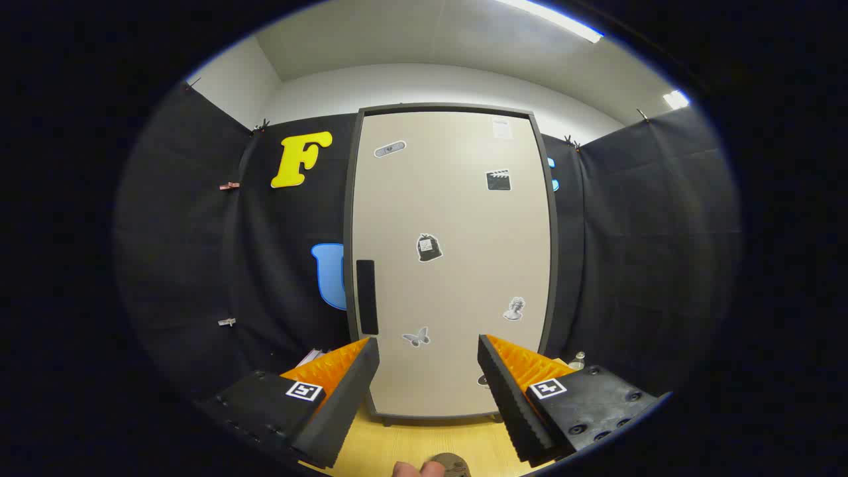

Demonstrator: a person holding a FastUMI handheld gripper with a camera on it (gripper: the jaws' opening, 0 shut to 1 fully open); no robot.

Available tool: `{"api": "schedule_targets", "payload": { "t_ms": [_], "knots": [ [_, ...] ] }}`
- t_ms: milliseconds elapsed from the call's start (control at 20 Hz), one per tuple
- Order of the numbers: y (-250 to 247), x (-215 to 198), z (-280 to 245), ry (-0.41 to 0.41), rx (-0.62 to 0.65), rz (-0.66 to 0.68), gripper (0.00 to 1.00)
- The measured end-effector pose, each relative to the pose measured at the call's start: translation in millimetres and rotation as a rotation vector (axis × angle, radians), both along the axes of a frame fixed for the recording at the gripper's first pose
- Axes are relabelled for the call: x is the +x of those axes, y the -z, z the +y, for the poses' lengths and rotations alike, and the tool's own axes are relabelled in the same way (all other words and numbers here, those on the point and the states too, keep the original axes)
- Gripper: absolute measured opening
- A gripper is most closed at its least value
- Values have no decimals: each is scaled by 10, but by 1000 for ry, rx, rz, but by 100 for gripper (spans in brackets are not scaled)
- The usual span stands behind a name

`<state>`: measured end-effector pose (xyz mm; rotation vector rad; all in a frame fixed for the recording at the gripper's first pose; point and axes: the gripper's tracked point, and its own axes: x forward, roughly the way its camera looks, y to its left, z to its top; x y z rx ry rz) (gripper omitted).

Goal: Open the shoe cabinet door, grab the shoes and put them into the shoe cabinet, then close the shoe cabinet door.

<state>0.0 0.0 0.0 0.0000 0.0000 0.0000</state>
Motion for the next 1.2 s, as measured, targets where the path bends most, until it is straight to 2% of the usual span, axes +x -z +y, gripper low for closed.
{"api": "schedule_targets", "payload": {
  "t_ms": [1200],
  "knots": [
    [-77, 52, 149, -51, 28, -4, 97]
  ]
}}
